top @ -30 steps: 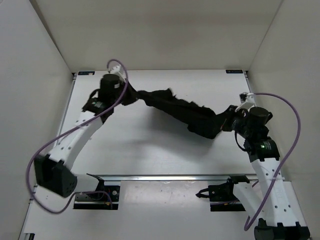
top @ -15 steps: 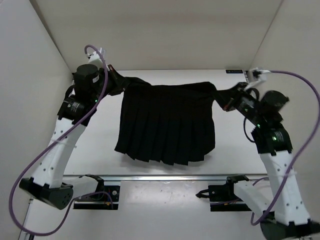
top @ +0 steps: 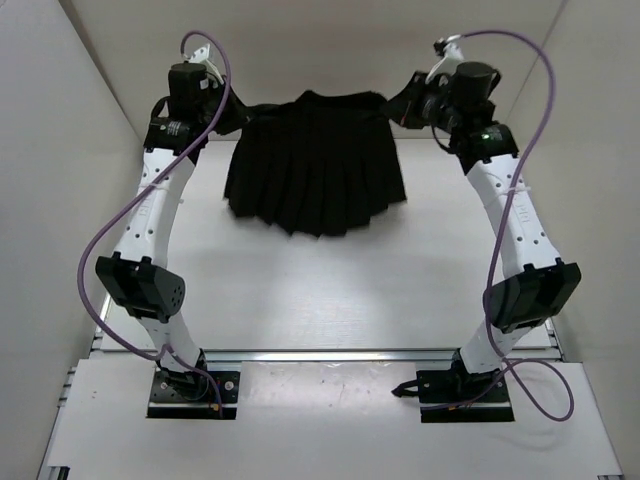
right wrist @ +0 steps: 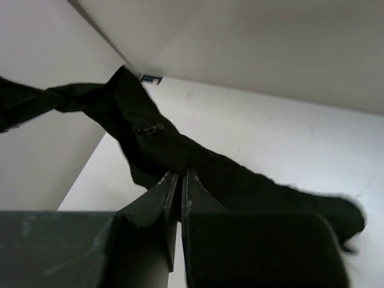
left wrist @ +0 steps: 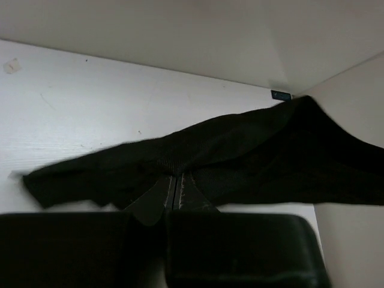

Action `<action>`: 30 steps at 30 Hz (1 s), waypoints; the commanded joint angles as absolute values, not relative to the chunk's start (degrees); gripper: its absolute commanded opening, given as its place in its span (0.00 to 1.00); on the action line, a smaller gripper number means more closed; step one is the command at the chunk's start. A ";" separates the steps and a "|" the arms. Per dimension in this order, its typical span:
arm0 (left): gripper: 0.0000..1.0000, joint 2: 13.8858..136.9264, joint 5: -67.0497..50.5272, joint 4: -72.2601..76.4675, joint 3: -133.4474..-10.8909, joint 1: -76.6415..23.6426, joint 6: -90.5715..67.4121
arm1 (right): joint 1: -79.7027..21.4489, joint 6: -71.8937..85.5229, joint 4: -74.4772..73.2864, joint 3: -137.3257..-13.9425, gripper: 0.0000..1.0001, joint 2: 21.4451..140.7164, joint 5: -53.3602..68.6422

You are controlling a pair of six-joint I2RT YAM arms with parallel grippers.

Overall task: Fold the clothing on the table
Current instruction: Flatten the skirt out, then fold the skirt

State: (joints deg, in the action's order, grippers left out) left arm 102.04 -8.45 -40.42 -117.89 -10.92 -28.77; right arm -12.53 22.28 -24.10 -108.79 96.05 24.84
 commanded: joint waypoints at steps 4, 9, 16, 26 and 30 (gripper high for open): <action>0.00 95.73 -9.59 -37.10 -110.35 -12.12 -26.11 | -8.09 19.16 -20.67 -99.82 0.00 88.44 25.75; 0.05 80.90 -7.66 -28.31 -78.22 -16.16 -25.75 | -9.75 21.79 -15.38 -71.17 0.03 76.65 22.87; 0.64 62.86 -10.03 -20.74 -42.65 -18.72 -26.37 | -8.45 31.10 -24.07 -44.85 0.37 61.71 18.64; 0.72 71.62 -3.61 -21.81 -41.57 -16.61 -25.13 | -11.86 37.53 -19.08 -38.06 0.59 66.61 14.41; 0.71 76.89 -3.87 -17.06 -42.18 -16.26 -27.07 | -12.83 38.50 -16.01 -37.70 0.57 71.62 12.14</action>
State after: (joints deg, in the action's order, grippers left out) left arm 74.89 -5.06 -21.85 -40.45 -16.60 -26.04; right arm -12.29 36.53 -20.75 -38.24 69.84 15.46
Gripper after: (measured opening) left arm 0.713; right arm 0.575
